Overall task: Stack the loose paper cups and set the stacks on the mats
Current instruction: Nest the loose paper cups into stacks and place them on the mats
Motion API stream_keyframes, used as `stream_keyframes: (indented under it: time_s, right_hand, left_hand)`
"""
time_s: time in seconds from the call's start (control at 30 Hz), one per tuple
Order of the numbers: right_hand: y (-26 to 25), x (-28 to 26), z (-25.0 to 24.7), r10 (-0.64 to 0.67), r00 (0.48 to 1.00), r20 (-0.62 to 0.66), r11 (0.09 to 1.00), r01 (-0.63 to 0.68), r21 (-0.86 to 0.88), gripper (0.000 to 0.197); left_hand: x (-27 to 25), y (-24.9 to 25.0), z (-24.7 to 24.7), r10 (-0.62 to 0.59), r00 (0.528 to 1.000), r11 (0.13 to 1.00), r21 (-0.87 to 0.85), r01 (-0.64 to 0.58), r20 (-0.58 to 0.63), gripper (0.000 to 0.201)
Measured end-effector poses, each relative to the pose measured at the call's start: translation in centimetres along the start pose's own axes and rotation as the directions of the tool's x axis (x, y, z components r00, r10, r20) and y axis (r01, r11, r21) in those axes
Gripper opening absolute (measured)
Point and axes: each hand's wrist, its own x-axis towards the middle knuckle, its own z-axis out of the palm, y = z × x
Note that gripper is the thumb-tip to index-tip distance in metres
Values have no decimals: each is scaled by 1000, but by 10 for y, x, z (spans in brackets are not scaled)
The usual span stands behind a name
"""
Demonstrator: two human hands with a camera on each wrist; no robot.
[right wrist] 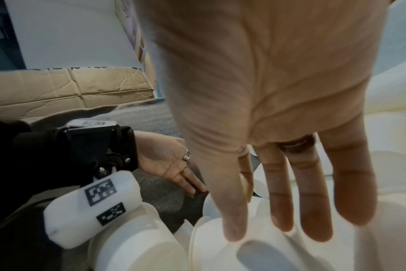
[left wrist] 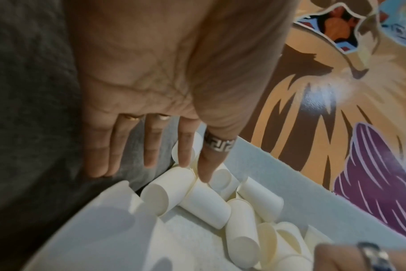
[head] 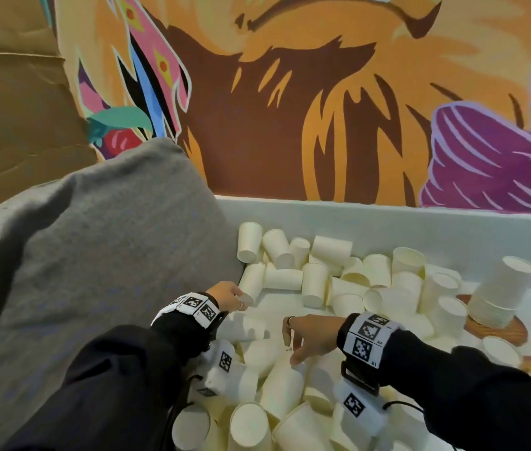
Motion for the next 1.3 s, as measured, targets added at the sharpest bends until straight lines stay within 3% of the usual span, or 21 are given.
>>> stream_keyframes:
  time_s: [0.17, 0.37, 0.63, 0.97, 1.3]
  right_hand:
    - [11, 7, 2, 23, 1000, -1, 991, -23, 133, 23]
    - [16, 7, -6, -38, 999, 30, 970, 30, 242, 23]
    - [18, -11, -50, -85, 989, -121, 963, 113, 244, 20]
    - [34, -20, -84, 9, 913, -407, 945, 125, 303, 12]
    - [54, -25, -85, 65, 872, -485, 941, 109, 321, 17]
  left_hand:
    - [11, 2, -5, -29, 998, 987, -159, 37, 55, 47]
    - [27, -7, -1, -98, 989, 920, -369, 132, 112, 42]
    - [43, -9, -2, -80, 980, 849, -503, 162, 181, 43]
    - [60, -6, 10, -52, 977, 849, -506, 153, 207, 24]
    - [74, 9, 24, -27, 979, 882, -456, 118, 202, 30]
